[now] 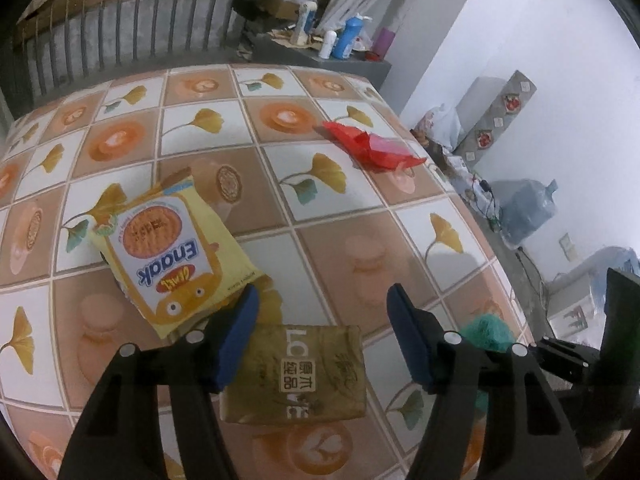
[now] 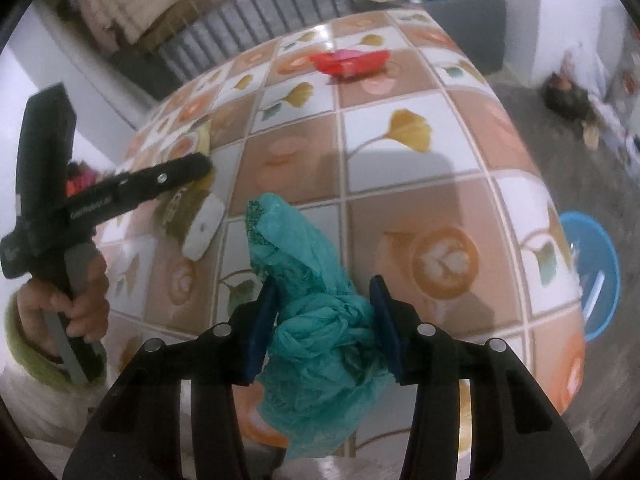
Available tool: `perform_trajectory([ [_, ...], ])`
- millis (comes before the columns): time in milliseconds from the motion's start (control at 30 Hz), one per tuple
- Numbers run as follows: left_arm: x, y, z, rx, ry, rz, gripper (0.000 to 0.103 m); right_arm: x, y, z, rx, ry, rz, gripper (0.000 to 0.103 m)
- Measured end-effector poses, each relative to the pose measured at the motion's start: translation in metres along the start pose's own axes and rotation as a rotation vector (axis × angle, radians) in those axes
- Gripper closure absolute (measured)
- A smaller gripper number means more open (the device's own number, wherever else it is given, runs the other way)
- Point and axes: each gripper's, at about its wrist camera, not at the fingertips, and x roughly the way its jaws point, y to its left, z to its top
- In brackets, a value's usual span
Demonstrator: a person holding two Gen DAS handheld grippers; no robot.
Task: Collect trash
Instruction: 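Grasp the teal plastic bag with the right gripper and lift it, then hold the teal bag with the right gripper while the left approaches the gold packet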
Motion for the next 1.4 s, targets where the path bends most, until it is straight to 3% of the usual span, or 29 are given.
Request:
perform_trajectory([
  [100, -0.003, -0.001, -0.003, 0.001, 0.034, 0.001, 0.039, -0.004, -0.007, -0.004, 0.030, 0.000, 0.011, 0.059],
  [533, -0.052, 0.013, -0.060, -0.121, 0.088, -0.245, 0.038, -0.003, -0.017, -0.006, 0.087, 0.045, 0.105, 0.057],
  [600, -0.057, 0.008, -0.065, -0.101, 0.064, -0.213, 0.035, -0.004, -0.018, -0.008, 0.092, 0.054, 0.122, 0.055],
  [667, -0.065, -0.001, -0.066, -0.047, -0.001, -0.118, 0.032, -0.006, -0.018, -0.007, 0.089, 0.056, 0.125, 0.051],
  [800, -0.063, -0.019, -0.055, 0.108, -0.098, -0.046, 0.017, -0.011, -0.016, -0.005, 0.079, 0.036, 0.107, 0.050],
  [900, -0.033, -0.019, -0.045, 0.174, -0.055, 0.030, 0.016, -0.010, -0.015, -0.004, 0.086, 0.032, 0.114, 0.050],
  [967, -0.016, -0.013, -0.044, 0.177, -0.011, 0.065, 0.016, -0.007, -0.015, -0.005, 0.089, 0.041, 0.121, 0.050],
  [1033, -0.009, -0.009, -0.048, 0.143, 0.012, 0.040, 0.016, -0.007, -0.017, -0.007, 0.098, 0.054, 0.127, 0.049],
  [1133, -0.012, -0.007, -0.059, 0.107, -0.001, 0.003, 0.017, -0.009, -0.014, -0.011, 0.061, 0.073, 0.129, 0.041],
  [1233, -0.016, -0.007, -0.066, 0.084, -0.024, 0.056, 0.035, -0.008, -0.006, -0.017, -0.002, 0.087, 0.103, 0.041],
  [1300, -0.018, -0.008, -0.069, 0.068, -0.024, 0.070, 0.038, -0.007, 0.001, -0.020, -0.032, 0.084, 0.076, 0.050],
  [1400, -0.022, -0.012, -0.073, 0.037, -0.014, 0.101, 0.040, -0.006, 0.008, -0.023, -0.058, 0.075, 0.059, 0.053],
])
